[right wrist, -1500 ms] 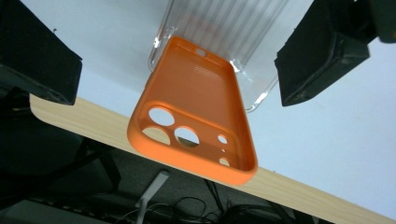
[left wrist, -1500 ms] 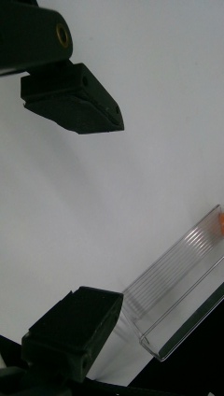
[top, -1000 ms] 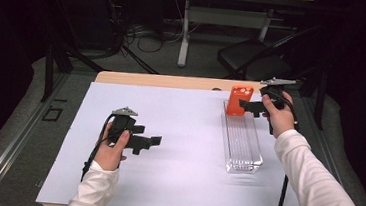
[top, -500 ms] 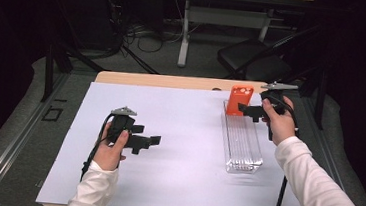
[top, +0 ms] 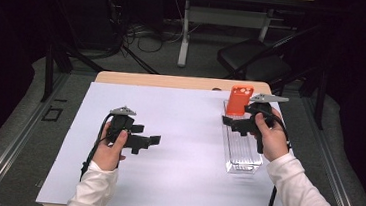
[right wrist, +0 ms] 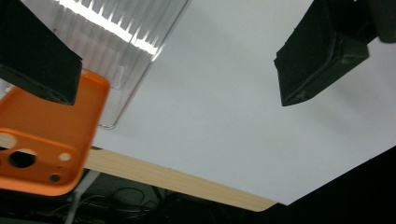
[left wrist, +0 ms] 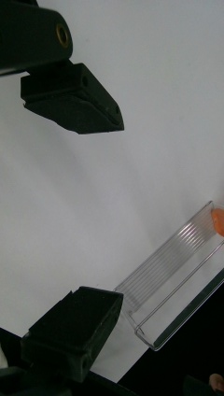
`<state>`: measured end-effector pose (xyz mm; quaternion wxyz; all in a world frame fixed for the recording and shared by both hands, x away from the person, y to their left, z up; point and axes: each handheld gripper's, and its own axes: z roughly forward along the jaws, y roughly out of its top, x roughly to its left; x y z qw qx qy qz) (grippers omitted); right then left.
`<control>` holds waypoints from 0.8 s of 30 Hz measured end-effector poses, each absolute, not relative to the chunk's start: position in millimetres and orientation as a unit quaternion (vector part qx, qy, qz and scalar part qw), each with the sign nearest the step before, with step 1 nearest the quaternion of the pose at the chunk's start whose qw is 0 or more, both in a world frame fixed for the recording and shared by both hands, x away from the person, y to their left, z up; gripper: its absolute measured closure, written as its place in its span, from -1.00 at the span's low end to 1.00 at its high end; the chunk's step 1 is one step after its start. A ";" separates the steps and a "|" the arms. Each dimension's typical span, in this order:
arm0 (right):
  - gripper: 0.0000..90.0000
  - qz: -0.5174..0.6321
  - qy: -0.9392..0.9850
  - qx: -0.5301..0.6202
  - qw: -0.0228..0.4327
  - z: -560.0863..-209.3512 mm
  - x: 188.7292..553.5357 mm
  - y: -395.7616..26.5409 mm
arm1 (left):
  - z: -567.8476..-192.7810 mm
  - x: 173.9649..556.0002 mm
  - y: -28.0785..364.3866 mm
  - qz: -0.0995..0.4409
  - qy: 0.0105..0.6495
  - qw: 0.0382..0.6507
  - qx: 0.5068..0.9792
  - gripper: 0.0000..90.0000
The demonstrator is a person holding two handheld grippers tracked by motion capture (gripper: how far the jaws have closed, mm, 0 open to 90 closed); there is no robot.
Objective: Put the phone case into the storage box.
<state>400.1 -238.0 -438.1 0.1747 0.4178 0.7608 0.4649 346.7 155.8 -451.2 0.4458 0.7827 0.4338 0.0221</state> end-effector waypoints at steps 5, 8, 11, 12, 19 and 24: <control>-1.00 0.474 0.765 0.399 0.177 -442.3 384.9 -228.2 | -450.8 346.0 155.1 0.021 0.433 0.446 0.783 -0.66; -1.00 0.474 0.769 0.392 0.177 -444.4 376.0 -221.8 | -451.2 345.9 153.8 0.021 0.432 0.445 0.784 -0.66; -1.00 0.474 0.772 0.384 0.180 -447.8 366.9 -216.1 | -451.1 345.9 153.6 0.022 0.430 0.445 0.785 -0.66; -1.00 0.476 0.772 0.382 0.179 -449.8 363.6 -213.5 | -451.0 345.8 153.6 0.022 0.430 0.446 0.785 -0.66; -1.00 0.490 0.773 0.364 0.174 -461.5 340.5 -199.8 | -449.4 344.5 153.7 0.023 0.429 0.448 0.784 -0.66; -1.00 0.496 0.774 0.355 0.169 -466.6 326.4 -193.1 | -447.7 343.8 154.8 0.025 0.426 0.449 0.785 -0.66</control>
